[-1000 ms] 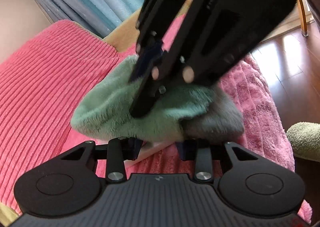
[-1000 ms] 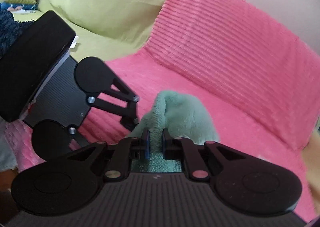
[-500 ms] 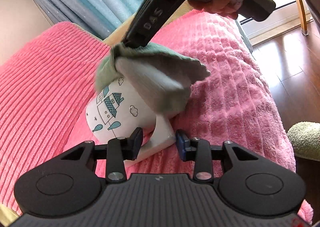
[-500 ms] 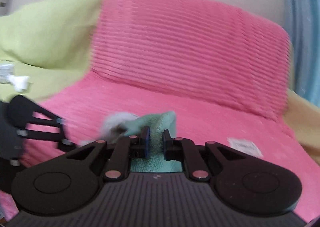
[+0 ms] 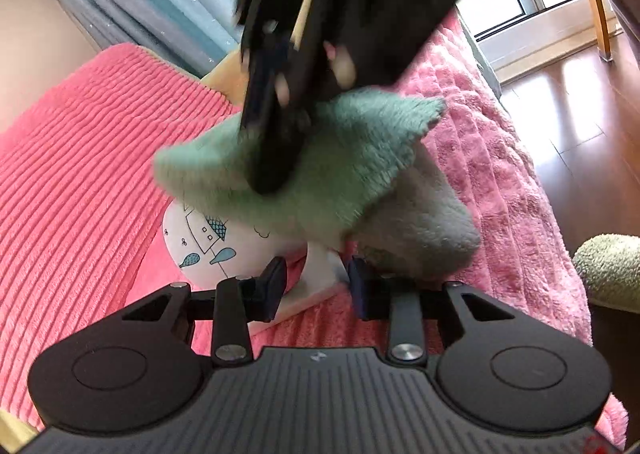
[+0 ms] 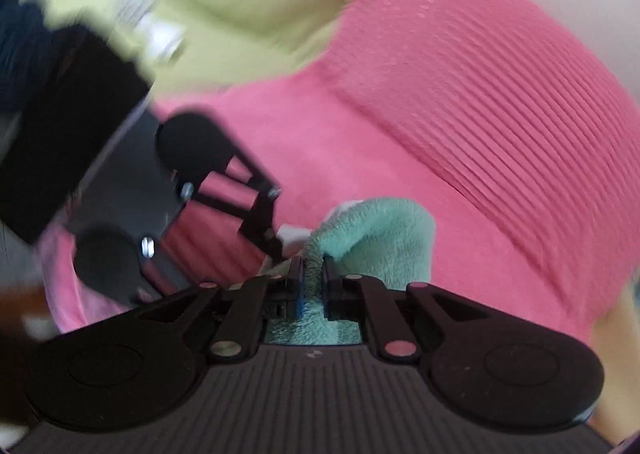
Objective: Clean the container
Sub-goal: 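Hold the tilted mug with the left tool while the right tool wipes its bottom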
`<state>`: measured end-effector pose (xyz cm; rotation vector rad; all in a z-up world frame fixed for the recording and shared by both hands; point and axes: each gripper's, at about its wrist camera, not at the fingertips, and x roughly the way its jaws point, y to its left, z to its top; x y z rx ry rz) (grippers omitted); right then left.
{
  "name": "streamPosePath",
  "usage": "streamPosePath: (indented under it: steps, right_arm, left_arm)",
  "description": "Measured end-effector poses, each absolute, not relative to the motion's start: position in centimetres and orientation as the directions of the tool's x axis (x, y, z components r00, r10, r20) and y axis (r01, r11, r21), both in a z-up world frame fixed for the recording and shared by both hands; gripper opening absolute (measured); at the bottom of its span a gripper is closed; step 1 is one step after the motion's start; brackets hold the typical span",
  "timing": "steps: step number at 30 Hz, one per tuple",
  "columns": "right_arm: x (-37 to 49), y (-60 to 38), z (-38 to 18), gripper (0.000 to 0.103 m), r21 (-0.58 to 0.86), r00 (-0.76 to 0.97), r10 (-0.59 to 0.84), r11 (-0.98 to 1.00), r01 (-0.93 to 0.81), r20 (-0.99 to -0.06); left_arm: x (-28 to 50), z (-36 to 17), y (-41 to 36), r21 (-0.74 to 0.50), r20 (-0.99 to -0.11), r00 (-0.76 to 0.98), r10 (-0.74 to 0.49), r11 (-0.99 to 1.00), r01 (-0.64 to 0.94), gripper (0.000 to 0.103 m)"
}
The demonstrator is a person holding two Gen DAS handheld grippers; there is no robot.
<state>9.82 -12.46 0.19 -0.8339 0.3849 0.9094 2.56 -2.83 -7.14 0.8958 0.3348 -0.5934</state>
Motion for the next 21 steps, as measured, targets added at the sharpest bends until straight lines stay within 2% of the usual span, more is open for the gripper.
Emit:
streamPosePath:
  steps: [5,11,13,18,21]
  right_arm:
    - [12.5,-10.0,0.2,0.005,-0.501,0.538,0.531,0.227,-0.835,-0.655]
    - [15.0,-5.7,-0.3,0.004,-0.481,0.446,0.476,0.055,-0.875,-0.757]
    - [16.0,-4.8,-0.2,0.002,-0.479,0.443,0.472,0.049,-0.877,-0.762]
    - [18.2,-6.0,1.6,0.003,-0.434,0.508,0.532,0.268,-0.86,-0.678]
    - [19.6,-8.2,1.8,0.003,-0.356,0.553,0.572,0.427,-0.831,-0.606]
  left_arm:
    - [2.7,-8.0,-3.6,0.656,-0.495,0.801,-0.337,0.459,0.599,0.037]
    - [3.3,-8.8,-4.5,0.657,-0.495,0.802,-0.335,0.458,0.598,0.036]
    - [3.4,-9.0,-4.9,0.651,-0.497,0.801,-0.334,0.467,0.598,0.036]
    - [4.2,-9.6,-5.8,0.64,-0.498,0.803,-0.326,0.486,0.595,0.037]
    - [4.4,-9.6,-6.2,0.642,-0.496,0.807,-0.322,0.49,0.59,0.037]
